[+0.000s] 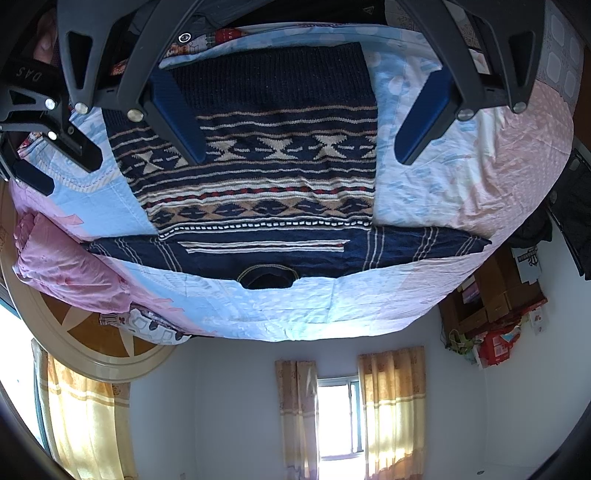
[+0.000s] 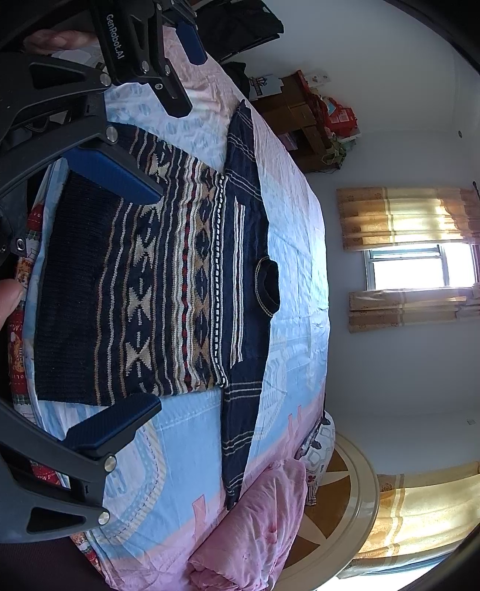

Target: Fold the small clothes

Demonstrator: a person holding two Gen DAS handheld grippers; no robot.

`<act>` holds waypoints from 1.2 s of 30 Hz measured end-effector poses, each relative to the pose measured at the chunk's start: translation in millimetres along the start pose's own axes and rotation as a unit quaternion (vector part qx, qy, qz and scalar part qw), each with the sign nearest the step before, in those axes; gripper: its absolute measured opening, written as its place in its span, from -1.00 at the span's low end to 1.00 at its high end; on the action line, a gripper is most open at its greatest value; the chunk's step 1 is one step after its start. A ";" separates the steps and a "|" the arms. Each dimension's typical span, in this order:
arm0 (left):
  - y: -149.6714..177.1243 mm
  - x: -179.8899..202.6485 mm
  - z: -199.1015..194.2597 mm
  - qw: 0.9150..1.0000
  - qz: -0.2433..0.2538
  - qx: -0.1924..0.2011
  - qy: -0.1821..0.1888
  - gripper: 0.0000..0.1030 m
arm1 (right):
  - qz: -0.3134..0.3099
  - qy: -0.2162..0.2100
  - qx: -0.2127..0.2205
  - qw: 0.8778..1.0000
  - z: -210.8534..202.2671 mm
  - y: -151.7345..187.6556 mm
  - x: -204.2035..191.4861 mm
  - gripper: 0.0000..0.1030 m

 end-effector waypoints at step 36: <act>-2.6 -32.5 116.2 0.996 0.033 -0.071 -0.038 1.00 | -0.019 0.080 -0.077 0.994 129.0 13.3 57.8 0.98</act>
Point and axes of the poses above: each gripper's, at about its wrist camera, not at the fingertips, and z roughly the way its jaws point, x to its right, y to its underside, the point moved 7 cm from there along z, roughly the way its jaws point, and after that the axes turned 10 degrees about y, right-handed, at the moved point
